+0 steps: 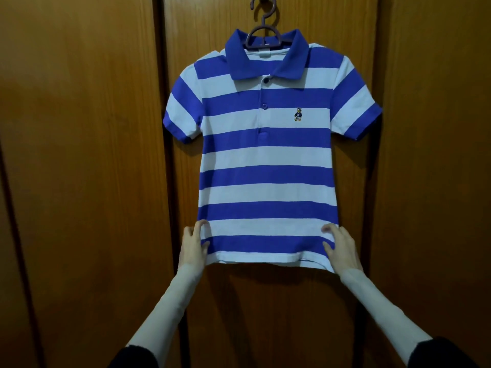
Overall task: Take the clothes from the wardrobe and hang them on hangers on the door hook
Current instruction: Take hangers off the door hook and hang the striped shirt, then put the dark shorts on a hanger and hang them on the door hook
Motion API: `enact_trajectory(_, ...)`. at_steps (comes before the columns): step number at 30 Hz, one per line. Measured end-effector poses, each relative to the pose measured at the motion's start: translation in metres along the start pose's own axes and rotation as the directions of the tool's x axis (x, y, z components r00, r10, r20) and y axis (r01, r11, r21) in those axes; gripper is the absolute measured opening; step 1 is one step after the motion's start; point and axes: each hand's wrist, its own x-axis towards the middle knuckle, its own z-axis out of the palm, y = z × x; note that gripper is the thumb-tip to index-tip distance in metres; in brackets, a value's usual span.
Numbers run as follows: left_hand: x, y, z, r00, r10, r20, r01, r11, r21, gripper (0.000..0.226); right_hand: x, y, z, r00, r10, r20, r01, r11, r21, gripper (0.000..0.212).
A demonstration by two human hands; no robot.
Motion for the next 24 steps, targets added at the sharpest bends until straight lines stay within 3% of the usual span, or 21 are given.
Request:
enact_trajectory(5,0.004,0.031,0.002,0.982,0.144,-0.122,-0.122,0.978,0.169,0.052,0.014,-0.011,-0.024,0.997,-0.036,-0.070,0.035,0.999,-0.007,0.025)
enact_trajectory(10,-0.006,0.085,0.025,0.939,0.323,-0.120,-0.281,0.920,0.272,0.049,0.013,-0.011,-0.048,0.996,-0.049,-0.075,0.052,0.998,0.038,0.028)
enact_trajectory(15,-0.032,0.129,0.069,0.904,0.427,0.031,-0.427,0.893,0.144,0.049,-0.003,0.002,-0.082,0.997,-0.052,-0.061,0.055,0.998,0.034,0.039)
enact_trajectory(19,-0.065,0.161,0.113,0.870,0.455,0.188,-0.465,0.885,0.008,0.051,-0.020,0.028,-0.117,0.999,-0.034,0.010,0.034,0.999,0.012,0.046)
enact_trajectory(24,-0.119,0.199,0.173,0.759,0.518,0.394,-0.493,0.853,-0.171,0.055,-0.048,0.074,-0.167,0.995,0.075,0.071,-0.066,0.991,-0.114,0.051)
